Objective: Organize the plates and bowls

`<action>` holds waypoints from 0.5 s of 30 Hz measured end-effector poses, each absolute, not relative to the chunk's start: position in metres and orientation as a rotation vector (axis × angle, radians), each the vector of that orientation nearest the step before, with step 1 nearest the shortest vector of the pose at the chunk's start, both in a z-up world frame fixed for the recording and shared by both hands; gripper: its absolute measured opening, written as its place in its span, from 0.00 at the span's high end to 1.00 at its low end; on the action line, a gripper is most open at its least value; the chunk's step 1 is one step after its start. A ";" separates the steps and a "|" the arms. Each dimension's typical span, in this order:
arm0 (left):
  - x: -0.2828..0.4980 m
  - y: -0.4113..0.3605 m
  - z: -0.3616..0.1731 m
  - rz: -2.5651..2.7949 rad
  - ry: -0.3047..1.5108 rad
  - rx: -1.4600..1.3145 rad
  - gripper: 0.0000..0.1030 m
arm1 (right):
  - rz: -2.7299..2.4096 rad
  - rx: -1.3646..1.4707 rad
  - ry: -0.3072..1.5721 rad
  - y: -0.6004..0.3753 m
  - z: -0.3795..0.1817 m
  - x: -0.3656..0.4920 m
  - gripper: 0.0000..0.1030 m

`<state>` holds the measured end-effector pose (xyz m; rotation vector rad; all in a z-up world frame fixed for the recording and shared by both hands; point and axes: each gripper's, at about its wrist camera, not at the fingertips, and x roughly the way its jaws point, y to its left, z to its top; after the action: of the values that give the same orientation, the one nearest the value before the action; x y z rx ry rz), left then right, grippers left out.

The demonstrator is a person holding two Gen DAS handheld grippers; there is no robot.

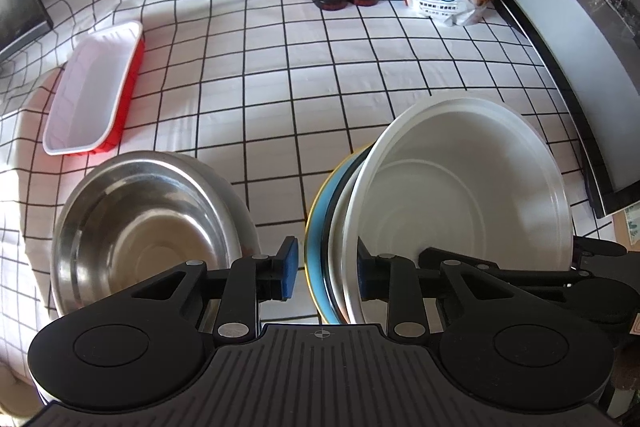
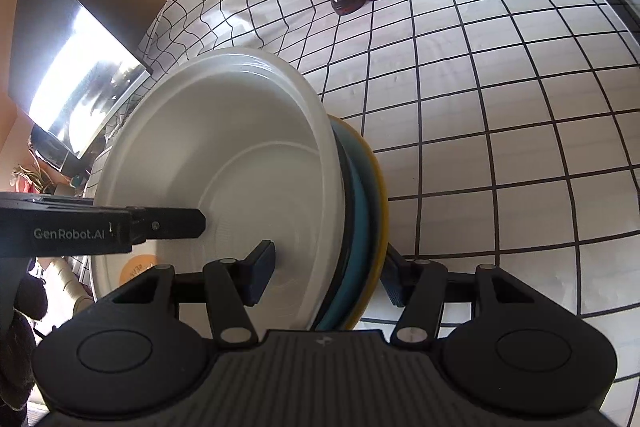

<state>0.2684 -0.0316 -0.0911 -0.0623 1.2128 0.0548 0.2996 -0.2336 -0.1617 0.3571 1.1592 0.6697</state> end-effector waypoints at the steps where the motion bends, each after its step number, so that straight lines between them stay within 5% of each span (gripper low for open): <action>1: 0.269 -0.032 -0.091 0.055 1.211 -0.059 0.70 | 0.670 0.349 1.157 -0.233 -0.160 0.298 0.46; 15: 0.266 -0.031 -0.088 0.045 1.190 -0.042 0.70 | 0.567 0.319 1.061 -0.258 -0.131 0.303 0.45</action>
<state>0.2662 -0.0311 -0.0884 -0.0423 1.1900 0.0446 0.3034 -0.2579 -0.1310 0.3186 1.0614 0.5671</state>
